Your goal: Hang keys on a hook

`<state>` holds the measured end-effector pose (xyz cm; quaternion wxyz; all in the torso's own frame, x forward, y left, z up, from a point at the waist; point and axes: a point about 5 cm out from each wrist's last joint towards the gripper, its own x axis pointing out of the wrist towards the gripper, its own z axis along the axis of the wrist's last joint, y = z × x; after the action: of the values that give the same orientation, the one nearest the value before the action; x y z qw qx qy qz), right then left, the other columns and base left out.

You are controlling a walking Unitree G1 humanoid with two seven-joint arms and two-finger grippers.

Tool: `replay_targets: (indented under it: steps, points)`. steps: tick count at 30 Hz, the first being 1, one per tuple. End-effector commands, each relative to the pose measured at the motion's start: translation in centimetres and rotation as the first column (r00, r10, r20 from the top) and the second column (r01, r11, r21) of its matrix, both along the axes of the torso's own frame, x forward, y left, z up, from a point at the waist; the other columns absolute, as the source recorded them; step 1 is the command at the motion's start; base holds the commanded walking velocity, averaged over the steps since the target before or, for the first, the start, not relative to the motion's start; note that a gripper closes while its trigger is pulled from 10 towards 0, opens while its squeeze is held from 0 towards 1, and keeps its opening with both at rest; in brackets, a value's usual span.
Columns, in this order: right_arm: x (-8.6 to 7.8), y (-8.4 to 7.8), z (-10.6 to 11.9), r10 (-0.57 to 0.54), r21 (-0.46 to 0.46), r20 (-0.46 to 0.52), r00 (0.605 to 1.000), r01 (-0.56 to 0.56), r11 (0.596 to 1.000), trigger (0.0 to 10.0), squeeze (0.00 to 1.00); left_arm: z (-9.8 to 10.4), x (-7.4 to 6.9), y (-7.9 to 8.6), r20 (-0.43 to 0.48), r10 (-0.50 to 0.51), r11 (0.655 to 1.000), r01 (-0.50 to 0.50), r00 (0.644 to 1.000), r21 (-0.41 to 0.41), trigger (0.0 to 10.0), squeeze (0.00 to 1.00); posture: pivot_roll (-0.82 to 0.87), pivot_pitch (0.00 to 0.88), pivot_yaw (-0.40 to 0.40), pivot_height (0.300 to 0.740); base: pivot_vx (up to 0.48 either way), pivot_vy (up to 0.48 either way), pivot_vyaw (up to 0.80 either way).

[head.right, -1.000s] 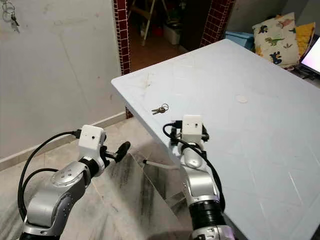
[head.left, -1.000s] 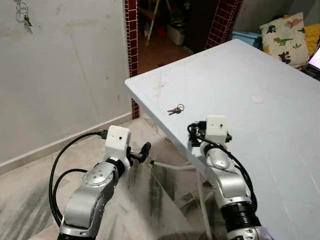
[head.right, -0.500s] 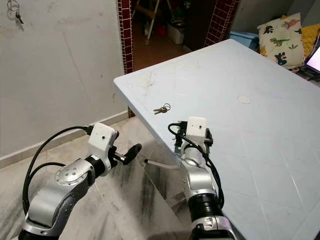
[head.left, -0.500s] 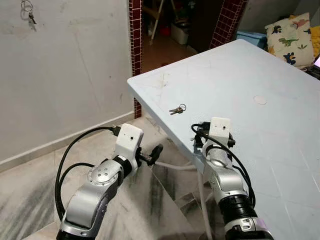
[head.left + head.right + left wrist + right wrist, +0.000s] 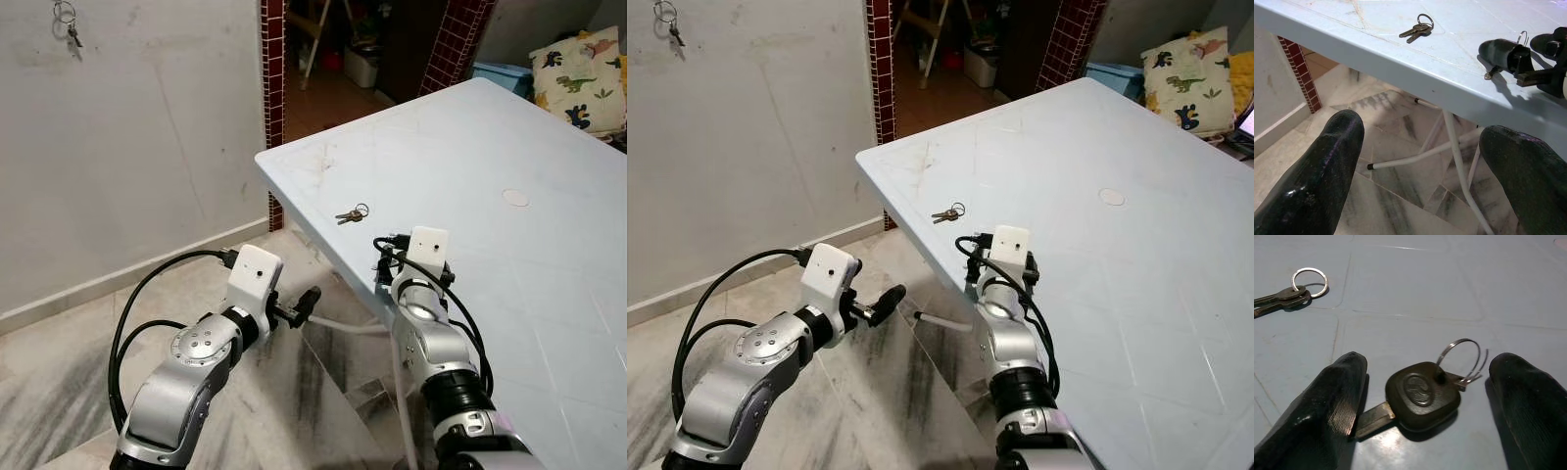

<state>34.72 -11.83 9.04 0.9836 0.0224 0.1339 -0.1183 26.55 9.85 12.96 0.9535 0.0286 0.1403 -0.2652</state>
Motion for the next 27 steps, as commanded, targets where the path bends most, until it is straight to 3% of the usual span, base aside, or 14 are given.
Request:
replay_targets:
  steps: [1,6,7,8,9,10,27]
  points:
    - [0.27,-0.10,0.11,-0.017,0.018,-0.003,1.000,0.017,1.000,10.0,0.00,0.46,0.00,-0.27,0.020,-0.016,1.000,0.016,1.000,0.002,10.0,0.00,0.24,0.090,-0.053,0.740,0.000,0.000,0.00]
    - [0.46,-0.02,0.16,-0.024,0.018,-0.010,1.000,0.024,1.000,9.6,0.00,0.44,-0.04,-0.26,0.020,-0.015,1.000,0.015,1.000,0.003,10.0,0.00,0.24,0.090,-0.053,0.740,0.000,0.000,0.00]
    - [0.47,-0.10,0.05,-0.036,0.022,-0.018,0.999,0.037,0.999,4.1,0.00,0.45,-0.04,-0.26,0.021,-0.016,1.000,0.016,1.000,0.004,10.0,0.00,0.24,0.091,-0.054,0.740,0.000,0.000,0.00]
    - [0.49,-0.15,-0.02,-0.043,0.027,-0.022,0.999,0.044,0.999,1.8,0.00,0.45,-0.04,-0.26,0.021,-0.016,1.000,0.016,1.000,0.004,10.0,0.00,0.24,0.091,-0.054,0.740,0.000,0.000,0.00]
    - [0.49,-0.18,-0.07,-0.047,0.031,-0.024,0.999,0.048,0.998,1.8,0.00,0.45,-0.04,-0.26,0.021,-0.016,1.000,0.016,1.000,0.004,10.0,0.00,0.24,0.091,-0.054,0.740,0.000,0.000,0.00]
    - [0.50,-0.19,-0.09,-0.050,0.033,-0.025,0.998,0.050,0.998,0.0,0.00,0.45,-0.04,-0.26,0.021,-0.016,1.000,0.016,1.000,0.004,10.0,0.00,0.24,0.091,-0.054,0.740,0.000,0.000,0.00]
    - [0.35,-0.06,-0.69,-0.001,0.092,-0.025,1.000,0.004,0.996,0.0,0.00,0.37,-0.09,-0.33,0.022,-0.017,1.000,0.017,1.000,0.005,10.0,0.00,0.24,0.092,-0.053,0.740,0.000,0.000,0.00]
